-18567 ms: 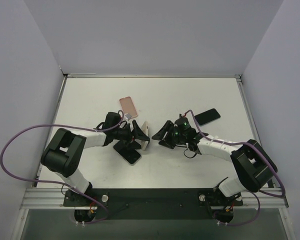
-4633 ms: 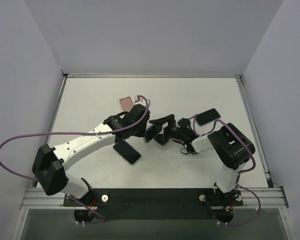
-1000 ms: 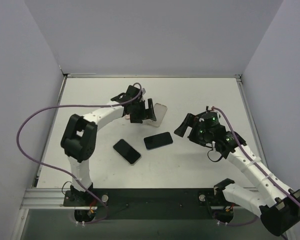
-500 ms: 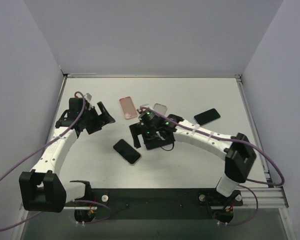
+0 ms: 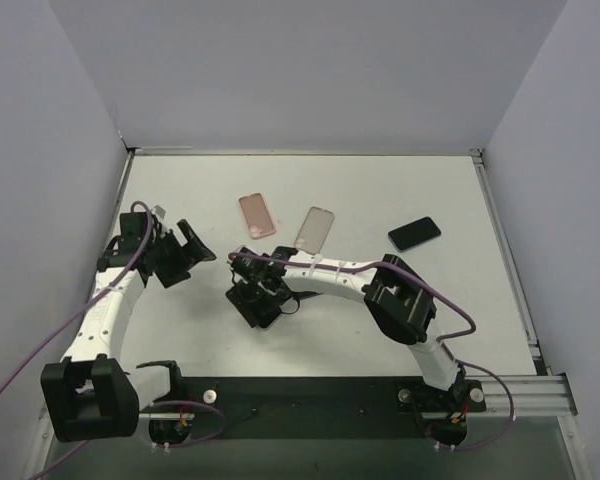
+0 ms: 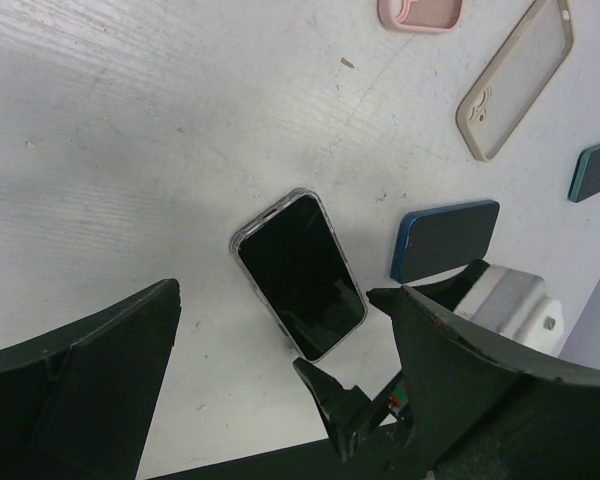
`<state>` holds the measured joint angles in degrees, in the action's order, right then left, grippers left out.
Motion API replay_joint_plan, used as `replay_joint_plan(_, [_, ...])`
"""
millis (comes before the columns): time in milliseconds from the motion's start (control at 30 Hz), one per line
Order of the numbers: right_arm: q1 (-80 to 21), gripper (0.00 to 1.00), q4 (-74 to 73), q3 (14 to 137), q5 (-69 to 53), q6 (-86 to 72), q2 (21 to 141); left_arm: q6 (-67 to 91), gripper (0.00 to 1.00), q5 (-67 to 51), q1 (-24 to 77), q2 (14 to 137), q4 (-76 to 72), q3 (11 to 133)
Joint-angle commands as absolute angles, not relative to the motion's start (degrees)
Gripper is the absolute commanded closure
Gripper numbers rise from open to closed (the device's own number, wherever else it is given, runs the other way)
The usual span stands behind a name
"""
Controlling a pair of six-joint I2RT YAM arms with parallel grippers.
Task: Take the phone out of the phone case
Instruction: Pick up the phone at the center of the board.
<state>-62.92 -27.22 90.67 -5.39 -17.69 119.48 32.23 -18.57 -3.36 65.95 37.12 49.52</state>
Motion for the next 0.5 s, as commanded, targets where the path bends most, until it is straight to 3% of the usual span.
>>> replay_joint_plan(0, [-63.1, 0.08, -30.94, 92.37, -4.49, -16.44, 121.46, 31.9, 0.03, -22.32, -4.57, 64.16, 36.48, 48.34])
replay_joint_plan(267, [-64.42, 0.08, -30.59, 93.07, -3.17, -17.31, 125.94, 33.22, 0.03, -23.47, -4.48, 64.51, 34.46, 46.94])
replay_joint_plan(333, [-64.42, 0.16, -30.67, 93.52, -2.03, -18.1, 126.12, 32.79, 0.04, -25.65, -4.48, 64.86, 33.58, 46.06])
replay_joint_plan(367, [-64.25, 0.23, -30.93, 93.6, -1.76, -19.15, 125.95, 32.52, 0.03, -26.1, -4.4, 65.39, 33.84, 45.88])
replay_joint_plan(400, [-64.07, 0.47, -30.94, 93.43, -1.58, -19.94, 125.51, 32.69, 0.03, -26.28, -4.39, 65.56, 34.1, 45.7])
replay_joint_plan(467, [-63.81, 0.69, -30.85, 92.64, -0.88, -21.18, 123.49, 34.0, 0.04, -25.84, -4.57, 65.48, 34.01, 44.3])
